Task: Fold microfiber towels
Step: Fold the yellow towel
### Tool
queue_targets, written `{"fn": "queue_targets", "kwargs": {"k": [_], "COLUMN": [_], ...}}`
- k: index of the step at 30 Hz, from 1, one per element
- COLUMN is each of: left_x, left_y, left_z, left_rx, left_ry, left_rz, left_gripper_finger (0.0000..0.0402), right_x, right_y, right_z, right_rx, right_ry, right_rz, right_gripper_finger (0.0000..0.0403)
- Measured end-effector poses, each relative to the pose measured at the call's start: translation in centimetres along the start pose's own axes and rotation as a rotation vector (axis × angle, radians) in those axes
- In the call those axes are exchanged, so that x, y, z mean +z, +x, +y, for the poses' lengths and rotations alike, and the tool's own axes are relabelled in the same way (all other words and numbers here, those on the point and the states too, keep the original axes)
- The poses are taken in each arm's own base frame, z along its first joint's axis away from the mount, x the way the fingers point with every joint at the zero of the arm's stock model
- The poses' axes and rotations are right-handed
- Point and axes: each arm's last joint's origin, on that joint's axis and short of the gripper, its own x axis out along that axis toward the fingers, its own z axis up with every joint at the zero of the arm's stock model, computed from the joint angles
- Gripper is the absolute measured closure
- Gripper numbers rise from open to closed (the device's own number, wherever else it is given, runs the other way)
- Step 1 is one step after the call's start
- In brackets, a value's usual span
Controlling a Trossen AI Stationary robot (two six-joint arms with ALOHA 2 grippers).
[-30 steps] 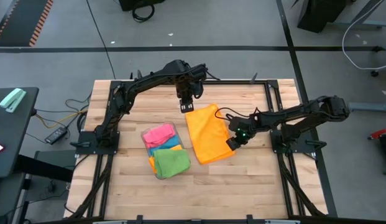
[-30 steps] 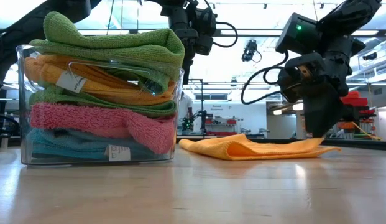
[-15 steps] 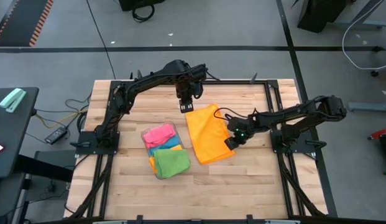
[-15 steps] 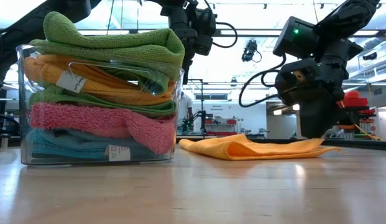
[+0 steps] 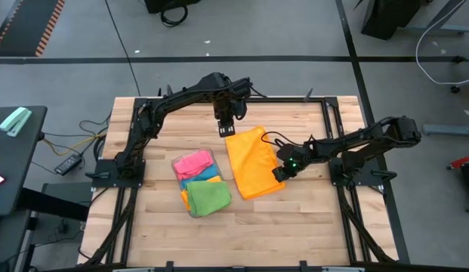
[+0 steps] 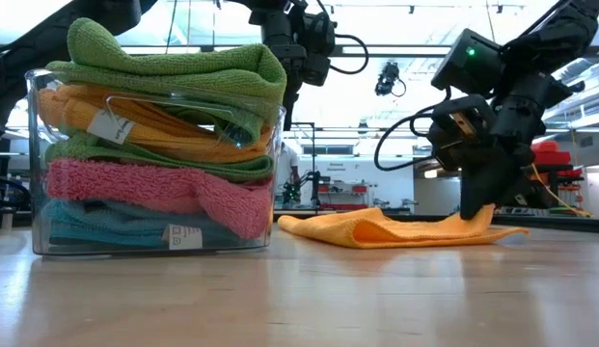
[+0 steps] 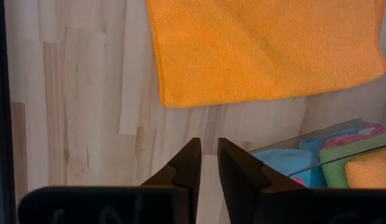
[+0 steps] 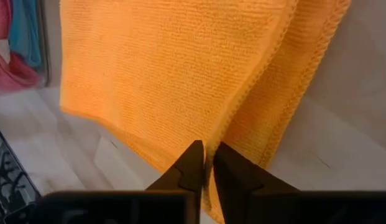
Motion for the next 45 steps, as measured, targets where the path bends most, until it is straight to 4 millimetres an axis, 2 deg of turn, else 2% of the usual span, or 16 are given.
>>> {"fn": "queue_targets", "kwargs": {"k": [8,17,24,31,39,45], "left_x": [0.0,0.0,0.0,0.0,0.0,0.4], "left_y": [0.0,0.0,0.0,0.0,0.0,0.2], "left_z": [0.0,0.0,0.0,0.0,-0.4,-2.0], "left_rx": [0.0,0.0,0.0,0.0,-0.042,-0.062], "left_ry": [0.0,0.0,0.001,0.0,0.005,0.069], "left_rz": [0.0,0.0,0.0,0.0,-0.003,-0.003], "left_gripper_finger": [0.0343,0.0342,0.0343,0.034,0.0342,0.0319], "right_x": [-0.1,-0.6,-1.0,-1.1,-1.4,-1.7], "right_y": [0.0,-0.6,-1.5,-1.6,-1.6,-1.7], "right_z": [-0.1,0.5,0.0,-0.1,-0.7,-1.1], "right_rx": [-0.003,0.07,0.014,0.015,-0.054,-0.08], "right_ry": [-0.007,-0.027,0.008,-0.007,0.007,-0.017], "right_rz": [0.021,0.092,0.096,0.119,0.14,0.183], "right_gripper_finger": [0.0395,0.04,0.0401,0.04,0.0361,0.0291]}}
